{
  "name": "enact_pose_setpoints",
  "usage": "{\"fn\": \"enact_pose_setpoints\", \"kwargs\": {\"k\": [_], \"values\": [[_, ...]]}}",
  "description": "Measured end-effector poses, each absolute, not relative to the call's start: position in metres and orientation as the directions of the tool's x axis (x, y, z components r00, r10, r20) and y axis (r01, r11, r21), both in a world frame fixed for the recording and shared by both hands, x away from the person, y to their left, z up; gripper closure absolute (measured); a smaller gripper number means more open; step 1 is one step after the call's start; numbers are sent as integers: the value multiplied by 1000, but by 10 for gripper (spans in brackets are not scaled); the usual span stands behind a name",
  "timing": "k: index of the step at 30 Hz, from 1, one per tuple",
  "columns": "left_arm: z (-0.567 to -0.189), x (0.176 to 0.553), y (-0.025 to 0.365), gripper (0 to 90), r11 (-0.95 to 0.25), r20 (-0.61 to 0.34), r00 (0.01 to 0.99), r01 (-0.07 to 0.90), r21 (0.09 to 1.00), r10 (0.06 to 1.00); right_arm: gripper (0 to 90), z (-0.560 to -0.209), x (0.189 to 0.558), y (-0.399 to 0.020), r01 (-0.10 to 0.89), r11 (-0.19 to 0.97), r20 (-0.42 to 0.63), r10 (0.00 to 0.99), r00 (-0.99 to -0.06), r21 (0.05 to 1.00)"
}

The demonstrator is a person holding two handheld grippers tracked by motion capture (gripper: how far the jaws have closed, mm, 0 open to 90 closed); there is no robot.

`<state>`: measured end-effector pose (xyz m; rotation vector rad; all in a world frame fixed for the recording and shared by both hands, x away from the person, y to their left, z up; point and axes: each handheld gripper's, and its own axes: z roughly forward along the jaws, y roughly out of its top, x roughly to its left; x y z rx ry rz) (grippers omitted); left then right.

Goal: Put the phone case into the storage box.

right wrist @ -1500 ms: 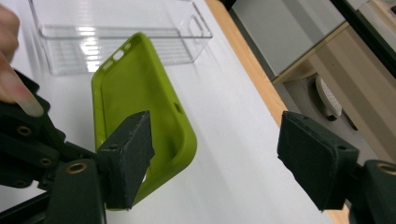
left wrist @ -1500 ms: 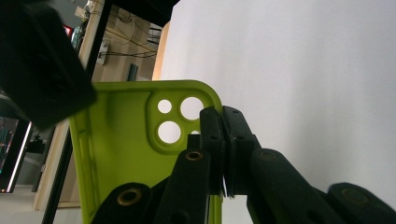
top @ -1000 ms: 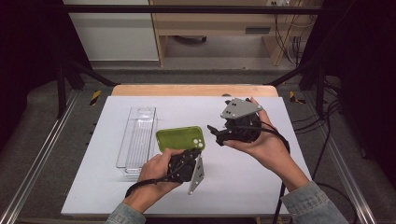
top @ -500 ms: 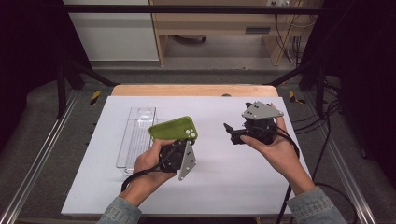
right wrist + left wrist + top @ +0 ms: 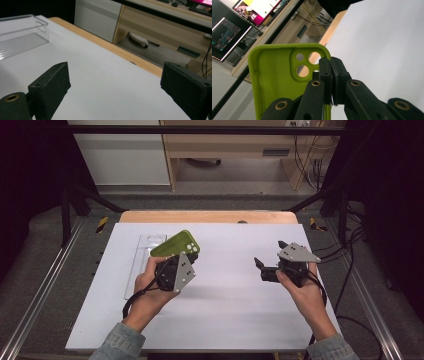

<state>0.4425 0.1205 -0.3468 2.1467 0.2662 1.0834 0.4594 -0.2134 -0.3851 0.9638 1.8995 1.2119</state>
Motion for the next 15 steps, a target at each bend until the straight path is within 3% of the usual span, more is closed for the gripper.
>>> {"fn": "enact_pose_setpoints", "kwargs": {"k": [11,15], "values": [[-324,449,138,877,-645,575,576,-104,757,581,64,-409,445,-233,223,156,-39,889,-456,962],[-320,451,145,877,-614,549,554,-85,785,626,62,-423,437,-237,175,128,-39,897,-441,976]]}}
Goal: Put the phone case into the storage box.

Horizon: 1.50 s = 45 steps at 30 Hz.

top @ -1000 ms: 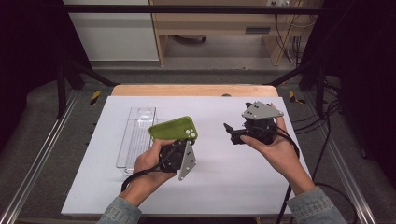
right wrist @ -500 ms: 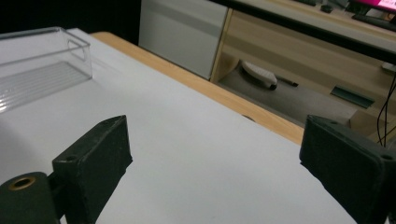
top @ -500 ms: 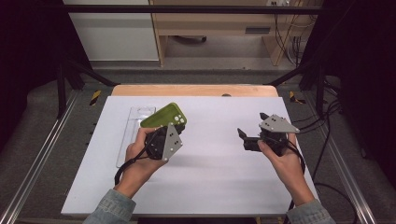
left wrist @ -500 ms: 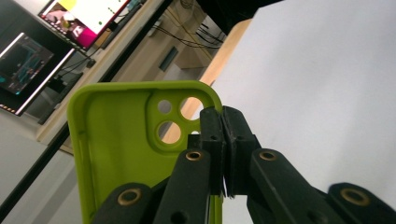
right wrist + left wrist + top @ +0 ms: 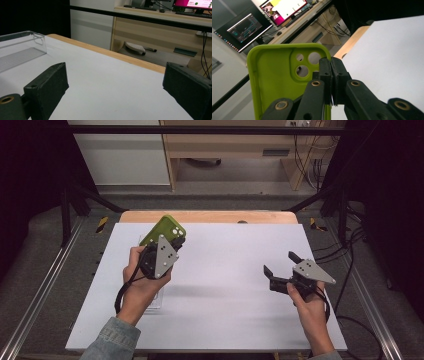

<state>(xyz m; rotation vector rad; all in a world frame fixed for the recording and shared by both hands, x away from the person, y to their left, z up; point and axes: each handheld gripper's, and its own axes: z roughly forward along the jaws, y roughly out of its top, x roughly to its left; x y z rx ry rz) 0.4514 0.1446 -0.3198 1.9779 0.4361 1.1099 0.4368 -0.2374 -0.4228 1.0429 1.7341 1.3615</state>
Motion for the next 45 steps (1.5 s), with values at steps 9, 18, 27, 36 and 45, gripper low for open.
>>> {"fn": "enact_pose_setpoints", "kwargs": {"k": [9,18,27,36,45], "values": [[-314,454,153,877,-558,501,518,-53,828,693,58,-440,430,-243,168,102,-25,911,-411,980],[-315,458,157,877,-532,478,500,-40,846,722,57,-450,423,-247,152,82,-18,924,-382,985],[-319,462,156,877,-565,508,469,-23,825,723,53,-462,419,-247,133,60,-5,926,-376,989],[-318,463,156,877,-534,486,429,-12,846,761,45,-467,413,-242,106,88,-40,919,-392,990],[-321,465,160,877,-472,420,415,26,881,807,41,-469,407,-244,95,80,-37,919,-393,992]]}}
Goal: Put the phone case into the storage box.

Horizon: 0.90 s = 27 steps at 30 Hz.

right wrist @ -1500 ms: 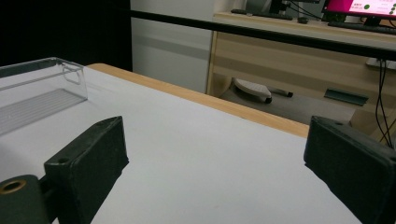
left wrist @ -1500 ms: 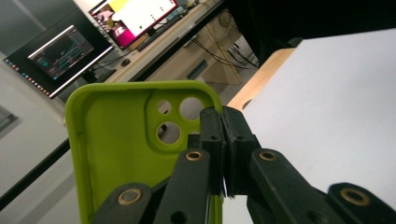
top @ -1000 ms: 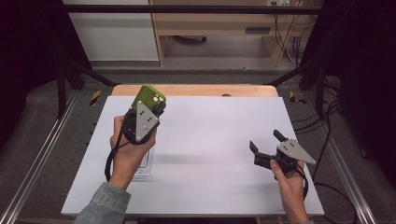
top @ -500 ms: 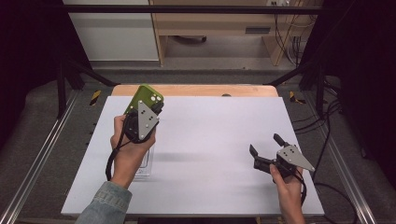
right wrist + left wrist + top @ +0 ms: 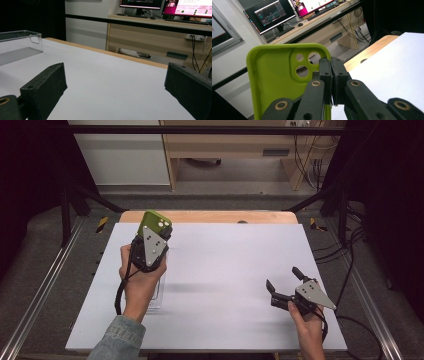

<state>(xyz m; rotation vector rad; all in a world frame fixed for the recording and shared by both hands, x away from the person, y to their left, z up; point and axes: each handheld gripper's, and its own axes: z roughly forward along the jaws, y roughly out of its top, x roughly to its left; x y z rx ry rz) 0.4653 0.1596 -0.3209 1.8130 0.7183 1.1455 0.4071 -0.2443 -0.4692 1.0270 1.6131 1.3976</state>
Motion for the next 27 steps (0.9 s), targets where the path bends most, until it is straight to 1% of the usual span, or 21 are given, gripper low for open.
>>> {"fn": "enact_pose_setpoints", "kwargs": {"k": [7,12,27], "values": [[-321,471,165,877,-405,345,409,67,912,845,40,-468,403,-249,86,65,-26,920,-392,994],[-321,473,165,877,-382,318,413,80,921,854,39,-468,402,-251,82,68,-30,919,-394,994],[-313,478,168,877,-361,298,413,81,929,860,39,-467,401,-250,77,48,-14,920,-392,996]]}}
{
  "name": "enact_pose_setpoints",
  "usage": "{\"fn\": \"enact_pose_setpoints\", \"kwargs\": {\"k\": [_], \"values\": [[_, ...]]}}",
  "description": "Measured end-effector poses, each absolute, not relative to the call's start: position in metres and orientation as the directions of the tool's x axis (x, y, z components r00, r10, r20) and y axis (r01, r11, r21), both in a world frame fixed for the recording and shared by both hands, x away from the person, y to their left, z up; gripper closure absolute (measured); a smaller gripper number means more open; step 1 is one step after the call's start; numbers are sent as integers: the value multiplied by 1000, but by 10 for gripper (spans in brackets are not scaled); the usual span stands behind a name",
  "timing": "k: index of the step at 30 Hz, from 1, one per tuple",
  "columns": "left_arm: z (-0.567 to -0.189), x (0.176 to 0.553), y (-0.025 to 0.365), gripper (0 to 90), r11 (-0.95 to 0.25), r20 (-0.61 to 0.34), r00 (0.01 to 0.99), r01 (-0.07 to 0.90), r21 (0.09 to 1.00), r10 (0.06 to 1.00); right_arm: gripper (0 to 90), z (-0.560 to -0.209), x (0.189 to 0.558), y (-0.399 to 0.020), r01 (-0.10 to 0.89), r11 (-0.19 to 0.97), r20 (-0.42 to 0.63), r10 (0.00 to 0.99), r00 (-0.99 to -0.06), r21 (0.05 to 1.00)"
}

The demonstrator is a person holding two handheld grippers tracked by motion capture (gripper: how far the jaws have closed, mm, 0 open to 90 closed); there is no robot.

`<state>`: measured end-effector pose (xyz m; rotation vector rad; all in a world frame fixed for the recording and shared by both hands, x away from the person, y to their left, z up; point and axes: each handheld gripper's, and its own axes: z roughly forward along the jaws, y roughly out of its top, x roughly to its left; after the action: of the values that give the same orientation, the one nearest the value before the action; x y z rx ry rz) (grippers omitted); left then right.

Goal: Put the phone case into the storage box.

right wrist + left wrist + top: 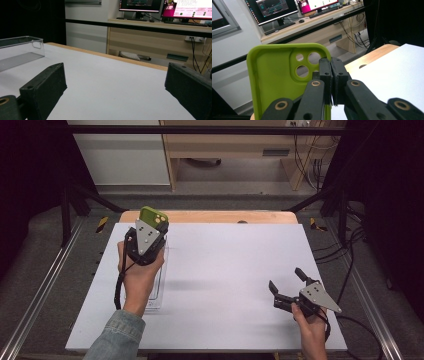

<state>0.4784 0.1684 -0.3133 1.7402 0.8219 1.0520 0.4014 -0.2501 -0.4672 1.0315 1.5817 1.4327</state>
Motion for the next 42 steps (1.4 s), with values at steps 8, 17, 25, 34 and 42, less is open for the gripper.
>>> {"fn": "enact_pose_setpoints", "kwargs": {"k": [8,17,25,34,42], "values": [[-313,480,176,877,-315,249,409,99,944,878,38,-469,402,-248,79,54,-18,916,-401,995],[-313,482,181,876,-274,207,414,110,955,887,38,-469,402,-248,81,54,-17,917,-399,995],[-314,484,184,876,-263,198,405,112,958,893,38,-469,402,-249,79,49,-14,917,-398,996],[-318,486,183,877,-263,196,402,119,957,895,38,-469,402,-249,78,42,-7,916,-401,996],[-316,492,184,876,-246,174,405,132,960,897,38,-469,402,-253,80,30,4,917,-398,996]]}}
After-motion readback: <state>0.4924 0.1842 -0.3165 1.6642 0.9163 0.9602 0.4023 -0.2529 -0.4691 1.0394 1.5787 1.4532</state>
